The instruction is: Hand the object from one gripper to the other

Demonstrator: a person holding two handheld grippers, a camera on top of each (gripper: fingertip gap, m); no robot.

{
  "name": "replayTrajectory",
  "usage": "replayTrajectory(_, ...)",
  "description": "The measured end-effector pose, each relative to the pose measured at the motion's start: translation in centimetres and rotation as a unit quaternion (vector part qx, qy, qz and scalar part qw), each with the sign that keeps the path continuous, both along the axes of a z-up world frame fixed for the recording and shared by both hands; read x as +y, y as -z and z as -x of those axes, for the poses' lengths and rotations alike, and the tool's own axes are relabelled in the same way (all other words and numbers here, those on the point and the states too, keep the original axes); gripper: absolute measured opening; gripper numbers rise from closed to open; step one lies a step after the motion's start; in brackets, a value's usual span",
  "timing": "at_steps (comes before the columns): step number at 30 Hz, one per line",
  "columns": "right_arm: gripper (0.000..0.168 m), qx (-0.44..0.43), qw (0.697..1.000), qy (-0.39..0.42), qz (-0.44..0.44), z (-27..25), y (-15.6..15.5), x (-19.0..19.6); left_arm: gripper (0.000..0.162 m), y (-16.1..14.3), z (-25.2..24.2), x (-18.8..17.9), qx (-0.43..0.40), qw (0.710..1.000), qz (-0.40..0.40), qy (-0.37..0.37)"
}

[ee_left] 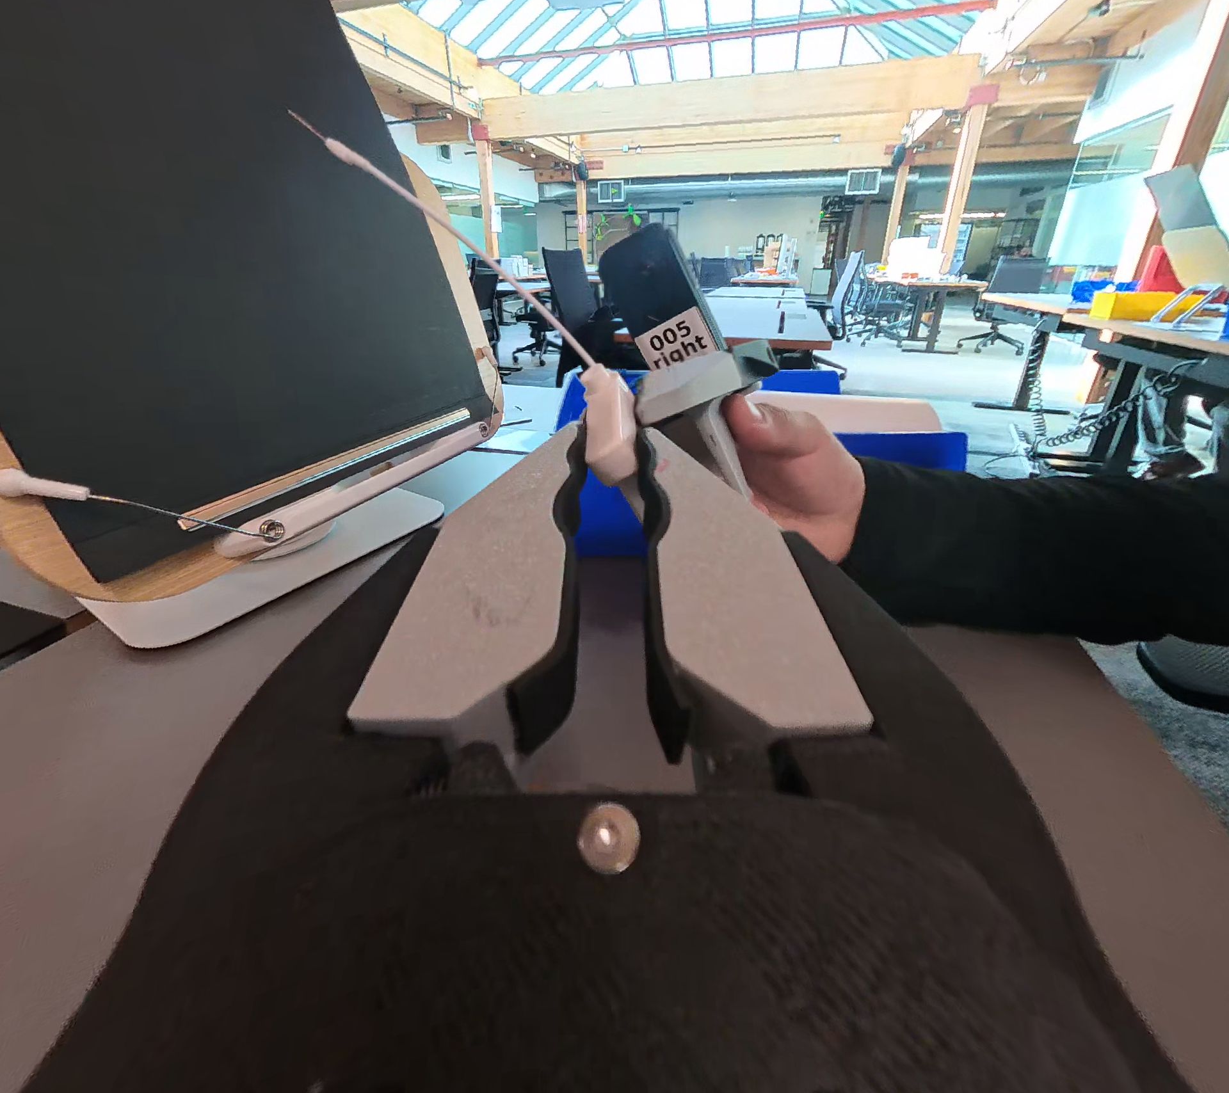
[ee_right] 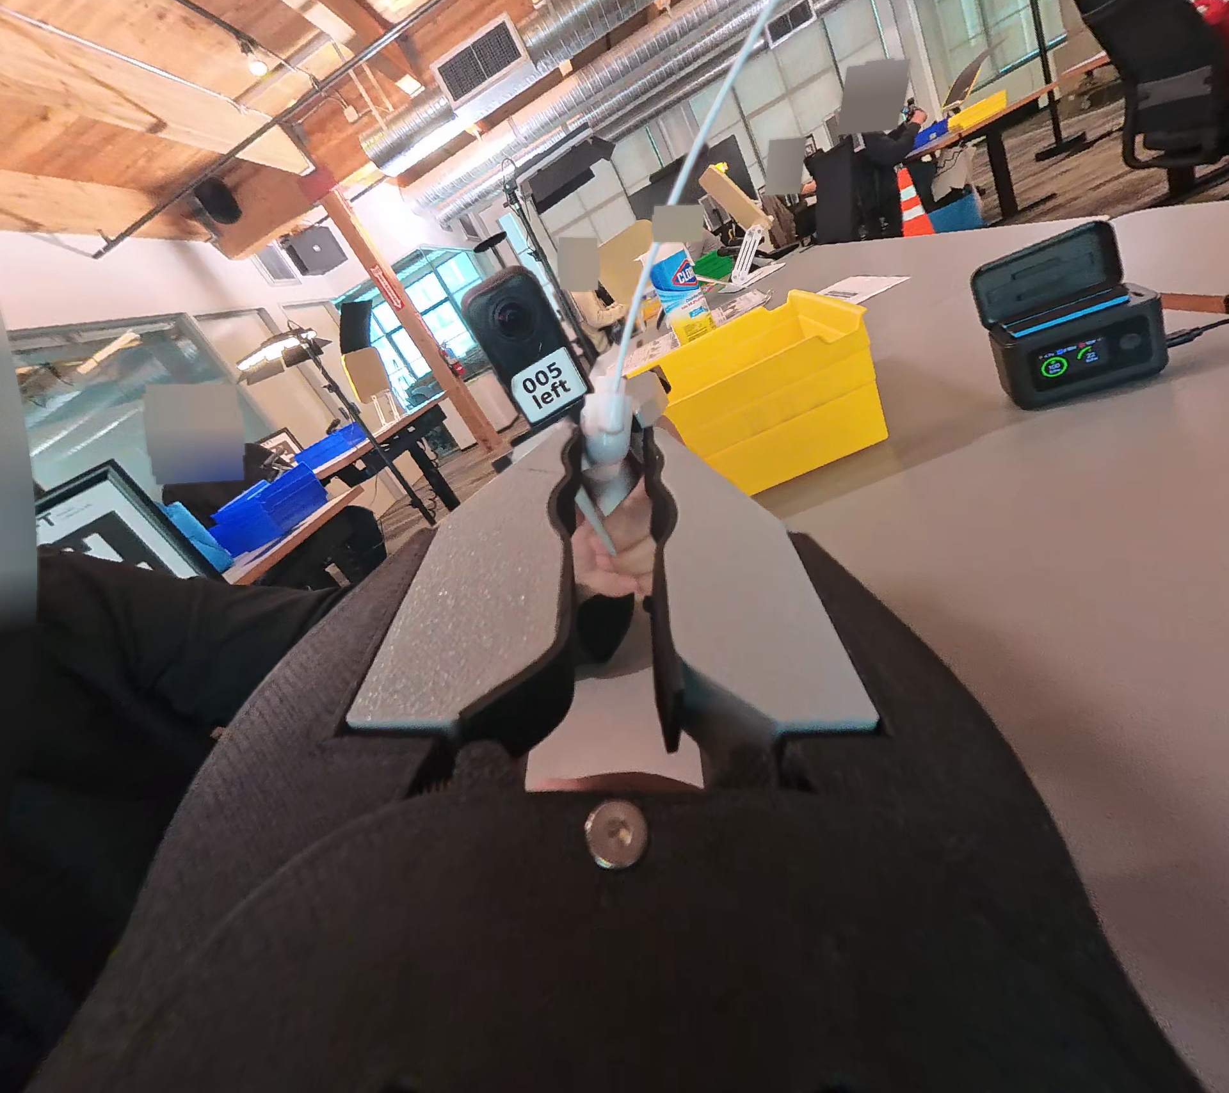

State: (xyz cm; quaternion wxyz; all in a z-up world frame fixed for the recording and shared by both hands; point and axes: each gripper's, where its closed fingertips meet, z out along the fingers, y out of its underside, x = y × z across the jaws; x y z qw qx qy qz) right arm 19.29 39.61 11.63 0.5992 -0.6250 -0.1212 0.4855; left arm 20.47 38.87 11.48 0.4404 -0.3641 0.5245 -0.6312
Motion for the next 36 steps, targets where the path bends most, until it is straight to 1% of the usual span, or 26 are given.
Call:
replayTrajectory(5, 0.012, -0.01, 1.0, 0.003, 0.012, 0.0, 0.5, 0.1, 0.012, 0.7, -0.2, 0.4, 0.012, 0.998, -0.056, -0.037)
replayTrajectory(9, 0.009, -0.089, 0.995, 0.048, -0.01, -0.3, 1.0, 0.3, 0.013, 2.1, -0.8, 0.8, 0.059, 0.995, -0.051, -0.06)
replayTrajectory(10, 0.009, -0.119, 0.991, 0.062, -0.017, -0.4, 1.2, 0.4, 0.017, 2.5, -1.0, 0.8, 0.071, 0.995, -0.044, -0.056)
replayTrajectory(12, 0.009, -0.202, 0.974, 0.096, -0.029, -0.7, 2.0, 0.6, 0.032, 3.7, -1.2, 0.6, 0.112, 0.993, -0.025, -0.032)
replayTrajectory(14, 0.009, -0.292, 0.947, 0.122, -0.051, -0.9, 2.9, 0.7, 0.038, 4.8, -1.1, 0.4, 0.148, 0.989, -0.014, -0.007)
replayTrajectory(16, 0.009, -0.363, 0.919, 0.135, -0.081, -0.9, 3.5, 0.6, 0.036, 5.6, -0.9, 0.4, 0.167, 0.986, -0.022, 0.002)
replayTrajectory(18, 0.009, -0.41, 0.896, 0.135, -0.099, -0.7, 3.9, 0.4, 0.03, 5.9, -0.8, 0.6, 0.165, 0.985, -0.045, -0.007)
replayTrajectory(20, 0.009, -0.452, 0.877, 0.128, -0.101, -0.5, 4.7, 0.1, 0.029, 5.8, -0.7, 1.0, 0.159, 0.985, -0.067, -0.025)
replayTrajectory(22, 0.009, -0.487, 0.858, 0.121, -0.108, -0.3, 5.3, -0.1, 0.032, 6.1, -0.5, 1.0, 0.163, 0.982, -0.094, -0.035)
replayTrajectory(24, 0.009, -0.504, 0.848, 0.115, -0.115, -0.1, 5.5, -0.4, 0.027, 6.4, -0.4, 0.6, 0.159, 0.979, -0.122, -0.036)
replayTrajectory(26, 0.009, -0.499, 0.853, 0.1, -0.118, 0.4, 5.6, -0.7, 0.02, 6.7, -0.3, 0.0, 0.153, 0.976, -0.155, -0.03)
replayTrajectory(27, 0.009, -0.495, 0.856, 0.093, -0.115, 0.6, 5.7, -0.8, 0.014, 6.9, -0.3, -0.4, 0.151, 0.973, -0.173, -0.026)
replayTrajectory(30, 0.009, -0.484, 0.866, 0.078, -0.1, 0.5, 6.1, -1.0, 0.012, 7.5, -0.6, -0.6, 0.154, 0.962, -0.222, -0.038)
replayTrajectory(31, 0.011, -0.477, 0.871, 0.078, -0.092, 0.3, 6.1, -1.0, 0.012, 7.4, -0.8, -0.2, 0.147, 0.958, -0.238, -0.058)
replayTrajectory(32, 0.017, -0.467, 0.876, 0.08, -0.085, 0.1, 6.0, -1.0, 0.012, 7.1, -1.1, 0.4, 0.135, 0.95, -0.266, -0.09)
replayTrajectory(34, 0.025, -0.439, 0.892, 0.084, -0.069, -0.2, 5.6, -0.8, 0.011, 6.6, -1.3, 2.1, 0.105, 0.917, -0.346, -0.167)
replayTrajectory(36, 0.027, -0.411, 0.907, 0.084, -0.041, -0.6, 5.6, -0.6, 0.011, 5.7, -1.2, 3.9, 0.07, 0.861, -0.436, -0.253)
